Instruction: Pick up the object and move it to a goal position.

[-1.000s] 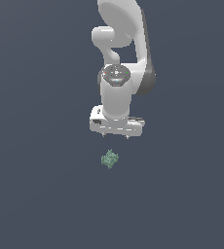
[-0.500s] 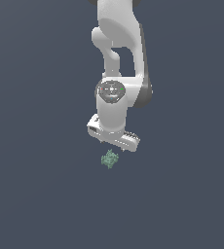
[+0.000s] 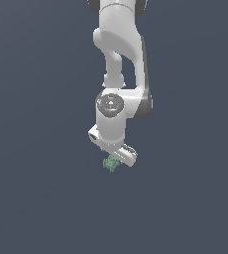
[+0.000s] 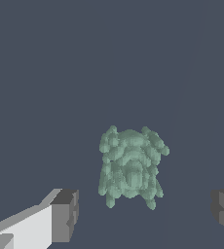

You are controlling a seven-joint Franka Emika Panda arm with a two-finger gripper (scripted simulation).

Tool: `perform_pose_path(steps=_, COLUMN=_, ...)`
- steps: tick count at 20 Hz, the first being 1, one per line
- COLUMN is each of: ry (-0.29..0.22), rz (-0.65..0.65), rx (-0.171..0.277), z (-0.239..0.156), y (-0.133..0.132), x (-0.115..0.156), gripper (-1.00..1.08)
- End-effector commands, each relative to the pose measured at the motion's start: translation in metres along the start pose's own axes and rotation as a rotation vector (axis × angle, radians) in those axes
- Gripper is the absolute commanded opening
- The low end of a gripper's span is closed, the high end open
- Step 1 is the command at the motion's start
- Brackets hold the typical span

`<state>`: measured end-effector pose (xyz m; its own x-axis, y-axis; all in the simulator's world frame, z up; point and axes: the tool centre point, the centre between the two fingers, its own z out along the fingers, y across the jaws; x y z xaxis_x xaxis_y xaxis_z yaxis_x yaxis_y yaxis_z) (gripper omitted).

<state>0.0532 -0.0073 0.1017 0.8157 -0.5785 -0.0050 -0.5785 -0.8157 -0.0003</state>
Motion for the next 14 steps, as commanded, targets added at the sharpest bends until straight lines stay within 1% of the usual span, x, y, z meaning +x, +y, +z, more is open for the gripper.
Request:
perform_pose_path(steps=1, ry=0.003, rz=0.031, rx=0.0, z=0.003, y=-0.001, x=0.003, gripper=1.0)
perform_pose_path(steps=5, ry=0.005, rz=0.055, rx=0.0, z=0.006, y=-0.001, x=0.006, gripper=1.0)
perform_pose_path(steps=10, ry=0.004, rz=0.053, rx=0.0, z=0.008, y=-0.001, x=0.005, gripper=1.0)
perform_pose_path(steps=14, ry=0.004, rz=0.054, rx=0.0, z=0.02, y=0.0, x=0.005, gripper=1.0)
